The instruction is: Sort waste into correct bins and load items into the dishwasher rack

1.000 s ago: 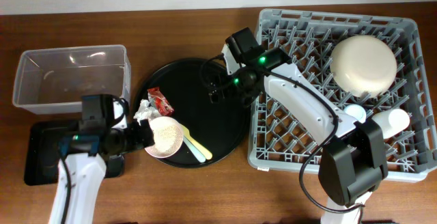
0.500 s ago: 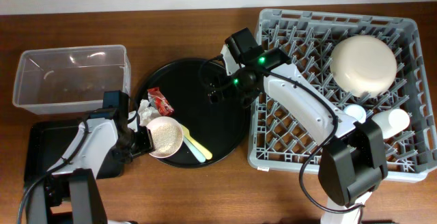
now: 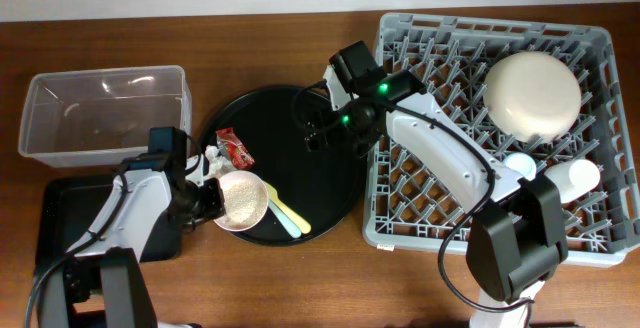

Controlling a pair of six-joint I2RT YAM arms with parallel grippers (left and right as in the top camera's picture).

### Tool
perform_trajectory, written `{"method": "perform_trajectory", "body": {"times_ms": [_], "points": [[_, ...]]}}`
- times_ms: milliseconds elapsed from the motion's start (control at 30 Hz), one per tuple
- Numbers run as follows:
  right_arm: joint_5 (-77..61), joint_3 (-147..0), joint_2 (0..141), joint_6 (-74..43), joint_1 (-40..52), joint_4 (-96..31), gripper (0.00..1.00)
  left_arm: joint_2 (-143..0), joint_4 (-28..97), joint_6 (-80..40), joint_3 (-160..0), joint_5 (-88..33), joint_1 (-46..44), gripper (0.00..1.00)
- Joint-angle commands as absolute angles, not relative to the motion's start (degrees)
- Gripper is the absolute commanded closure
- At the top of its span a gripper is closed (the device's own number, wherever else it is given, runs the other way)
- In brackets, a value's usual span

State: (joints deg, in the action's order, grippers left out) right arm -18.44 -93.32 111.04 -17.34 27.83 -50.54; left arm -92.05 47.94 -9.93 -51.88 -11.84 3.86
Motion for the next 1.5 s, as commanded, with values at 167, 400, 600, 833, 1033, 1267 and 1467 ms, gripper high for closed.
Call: {"method": "perform_trajectory", "body": {"times_ms": [167, 400, 600, 833, 1033, 1267, 1467], "points": [[-17.3, -92.8, 110.2, -16.8, 28.1, -50.6, 0.02, -92.1, 46.5, -8.1, -52.9, -12.7, 3.7, 0.84], [-17.3, -92.8, 110.2, -16.8, 28.1, -50.6, 0.02, -92.1, 45.3, -8.1, -52.9, -12.7, 3.7, 0.99], [-17.4, -92.8, 110.2, -16.8, 27.5, -50.1, 0.02, -92.0, 51.4, -8.1, -57.8, -12.7, 3.7, 0.99], [-17.4, -92.8, 110.2, -16.8, 25.5, -50.1, 0.02, -87.9, 68.7, -8.1, -73.7, -3.5, 3.7, 0.99], [-17.4, -92.8, 110.2, -16.8, 24.0, -50.1, 0.02, -83.7, 79.9, -15.0, -76.4, 14.1, 3.8, 0.99], [-17.4, -92.8, 110.2, -16.8, 22.1, -50.2, 0.02, -83.3, 88.8, -28.0, -76.2, 29.9, 5.5, 0.99], [-17.4, -92.8, 110.2, -16.8, 21.6, -50.6, 0.02, -83.4, 89.0, -32.5, -75.8, 32.7, 9.5, 1.00]]}}
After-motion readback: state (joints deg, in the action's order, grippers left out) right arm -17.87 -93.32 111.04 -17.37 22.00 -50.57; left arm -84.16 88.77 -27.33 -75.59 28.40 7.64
